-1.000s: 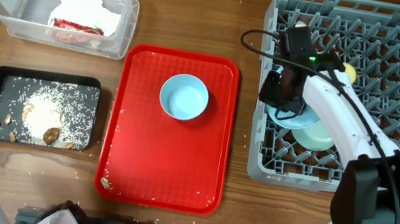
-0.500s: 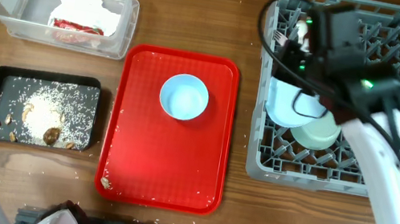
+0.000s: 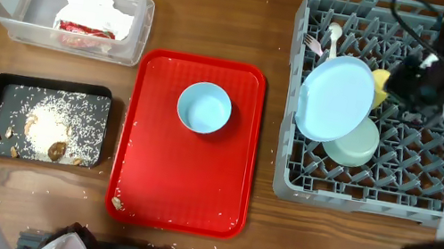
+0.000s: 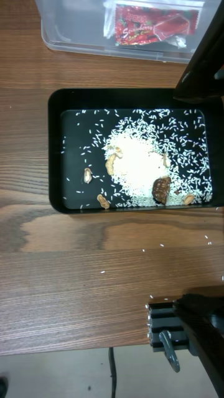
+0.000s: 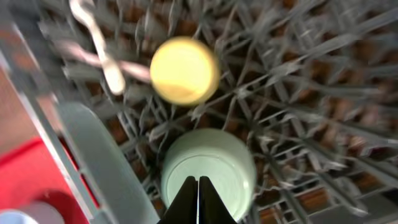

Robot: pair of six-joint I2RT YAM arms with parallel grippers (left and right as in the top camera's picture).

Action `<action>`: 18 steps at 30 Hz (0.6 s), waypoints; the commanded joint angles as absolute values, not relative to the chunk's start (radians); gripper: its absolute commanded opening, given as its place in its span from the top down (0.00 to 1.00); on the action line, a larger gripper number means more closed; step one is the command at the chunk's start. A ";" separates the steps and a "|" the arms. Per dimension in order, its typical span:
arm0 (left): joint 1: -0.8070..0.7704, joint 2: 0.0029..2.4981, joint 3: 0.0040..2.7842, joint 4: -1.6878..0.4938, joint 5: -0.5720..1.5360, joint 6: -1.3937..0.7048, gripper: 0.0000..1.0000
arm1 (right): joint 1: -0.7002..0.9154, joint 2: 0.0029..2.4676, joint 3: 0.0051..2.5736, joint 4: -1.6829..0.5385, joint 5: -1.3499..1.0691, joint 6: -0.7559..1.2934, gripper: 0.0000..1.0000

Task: Sort waste into correct bins and load items into the dishwasher rack
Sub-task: 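Stand the large bowl upright in the rack and open the right gripper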

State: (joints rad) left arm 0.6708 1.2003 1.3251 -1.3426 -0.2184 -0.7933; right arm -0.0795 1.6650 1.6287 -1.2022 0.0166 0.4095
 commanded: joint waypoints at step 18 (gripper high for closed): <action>0.677 1.195 1.329 -1.343 -0.217 -0.786 0.00 | -0.076 1.507 1.621 -1.180 -0.446 0.236 0.95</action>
